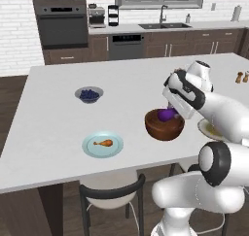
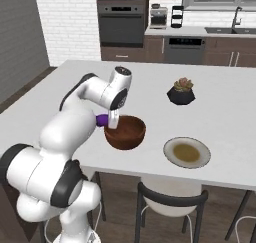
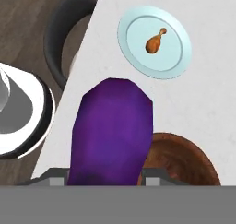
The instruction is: Pick the chicken drumstick and eggplant from their plates and place them in the bowl. Then put the bowl in the fridge.
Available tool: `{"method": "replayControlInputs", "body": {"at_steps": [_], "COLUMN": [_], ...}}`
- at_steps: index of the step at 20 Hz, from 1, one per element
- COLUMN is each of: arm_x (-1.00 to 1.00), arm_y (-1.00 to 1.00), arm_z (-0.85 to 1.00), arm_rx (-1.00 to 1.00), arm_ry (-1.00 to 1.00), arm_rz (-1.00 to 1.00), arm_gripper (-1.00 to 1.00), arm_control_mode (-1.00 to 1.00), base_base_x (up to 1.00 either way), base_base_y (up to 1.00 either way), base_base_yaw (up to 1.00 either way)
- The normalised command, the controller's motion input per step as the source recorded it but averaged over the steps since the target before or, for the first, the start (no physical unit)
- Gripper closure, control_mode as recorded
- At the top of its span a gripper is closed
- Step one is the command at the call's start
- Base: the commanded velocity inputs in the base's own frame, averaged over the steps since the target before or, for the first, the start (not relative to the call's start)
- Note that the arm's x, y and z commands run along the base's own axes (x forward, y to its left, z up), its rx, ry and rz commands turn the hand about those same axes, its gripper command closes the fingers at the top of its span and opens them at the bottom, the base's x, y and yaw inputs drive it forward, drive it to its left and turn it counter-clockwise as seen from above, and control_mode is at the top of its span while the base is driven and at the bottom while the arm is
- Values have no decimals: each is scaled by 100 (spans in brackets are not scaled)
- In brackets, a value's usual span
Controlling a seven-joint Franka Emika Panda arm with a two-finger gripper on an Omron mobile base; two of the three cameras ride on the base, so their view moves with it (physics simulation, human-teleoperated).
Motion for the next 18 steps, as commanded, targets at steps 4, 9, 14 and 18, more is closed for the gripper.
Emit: {"method": "replayControlInputs", "body": {"at_steps": [4,9,14,18], "arm_x": [44,56,24,9], "arm_y": [-46,-29,0,0], "arm_z": [-29,-18,-46,-59], "arm_rx": [0,0,-1,-1], "arm_ry": [0,0,0,0], "arm_rz": [-5,-2,0,0], "arm_gripper": [100,100,100,100], "arm_control_mode": [-100,-100,-100,-100], "base_base_x": [0,0,0,0], "base_base_y": [0,0,0,0], "base_base_yaw": [0,0,0,0]}}
